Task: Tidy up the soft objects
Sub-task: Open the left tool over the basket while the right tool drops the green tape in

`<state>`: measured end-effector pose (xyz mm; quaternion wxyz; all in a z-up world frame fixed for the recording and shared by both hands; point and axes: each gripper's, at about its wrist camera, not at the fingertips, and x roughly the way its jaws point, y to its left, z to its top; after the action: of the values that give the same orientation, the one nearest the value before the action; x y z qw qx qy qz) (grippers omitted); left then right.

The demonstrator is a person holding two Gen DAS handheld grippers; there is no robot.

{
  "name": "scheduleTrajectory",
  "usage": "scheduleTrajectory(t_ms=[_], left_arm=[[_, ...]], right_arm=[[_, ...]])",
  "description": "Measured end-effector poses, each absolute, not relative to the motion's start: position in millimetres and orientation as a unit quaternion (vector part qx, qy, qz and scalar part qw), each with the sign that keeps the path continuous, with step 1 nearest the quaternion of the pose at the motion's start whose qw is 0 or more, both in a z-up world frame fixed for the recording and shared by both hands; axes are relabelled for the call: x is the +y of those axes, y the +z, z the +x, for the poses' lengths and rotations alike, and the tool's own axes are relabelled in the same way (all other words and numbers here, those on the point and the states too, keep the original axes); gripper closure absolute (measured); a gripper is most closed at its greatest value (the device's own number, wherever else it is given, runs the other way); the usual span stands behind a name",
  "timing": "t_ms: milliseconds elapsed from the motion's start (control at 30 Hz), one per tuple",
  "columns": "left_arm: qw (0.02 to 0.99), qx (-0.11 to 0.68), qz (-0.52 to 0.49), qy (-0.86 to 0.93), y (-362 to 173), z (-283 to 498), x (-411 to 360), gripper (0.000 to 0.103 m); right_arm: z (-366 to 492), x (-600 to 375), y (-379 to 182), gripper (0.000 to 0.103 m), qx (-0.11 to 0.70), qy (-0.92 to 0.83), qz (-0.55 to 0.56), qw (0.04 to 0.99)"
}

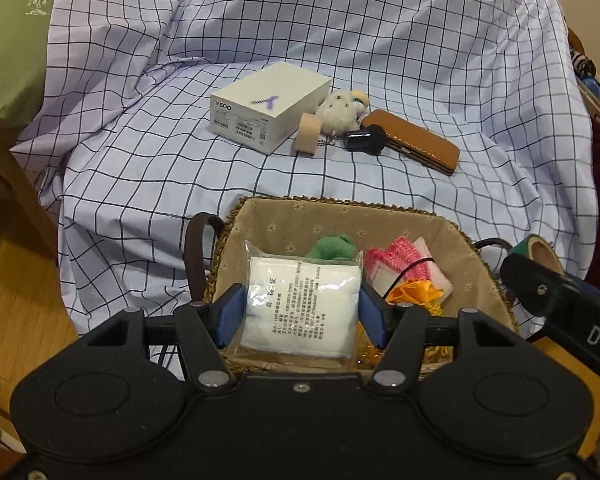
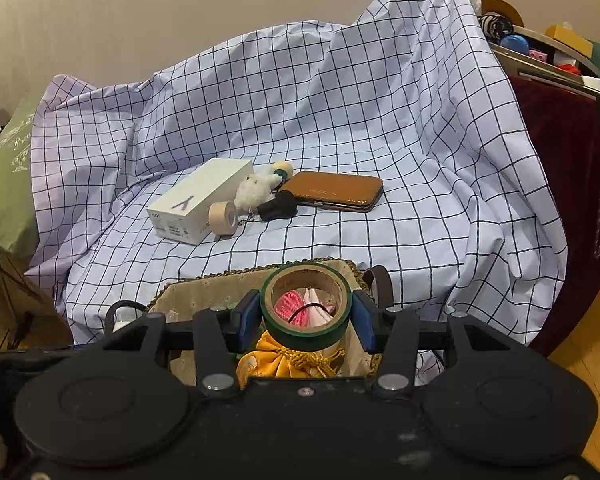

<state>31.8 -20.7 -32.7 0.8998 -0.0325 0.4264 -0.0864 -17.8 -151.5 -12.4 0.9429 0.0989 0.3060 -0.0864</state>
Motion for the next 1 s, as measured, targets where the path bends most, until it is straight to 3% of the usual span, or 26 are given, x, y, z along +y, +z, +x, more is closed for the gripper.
scheduleTrajectory(t_ms=[500, 567, 1000], left_arm=[[0.898, 0.431, -0.025, -0.087, -33.6, 24.6, -22.5, 0.035], [0.898, 0.431, -0.027, -0.083, -33.5, 23.8, -20.2, 0.028], [0.897, 0.436, -0.024, -0.072, -36.3, 23.3, -16.0, 0.027]], right_arm=[[-13.1, -154.3, -18.6, 0.055, 0.327, -0.085, 0.103, 0.936], [-12.9, -154.9, -19.2, 0.055, 0.329, -0.084, 0.102, 0.935], [-6.4, -152.0, -26.5, 0.055, 0.348, -0.074, 0.099, 0.929]])
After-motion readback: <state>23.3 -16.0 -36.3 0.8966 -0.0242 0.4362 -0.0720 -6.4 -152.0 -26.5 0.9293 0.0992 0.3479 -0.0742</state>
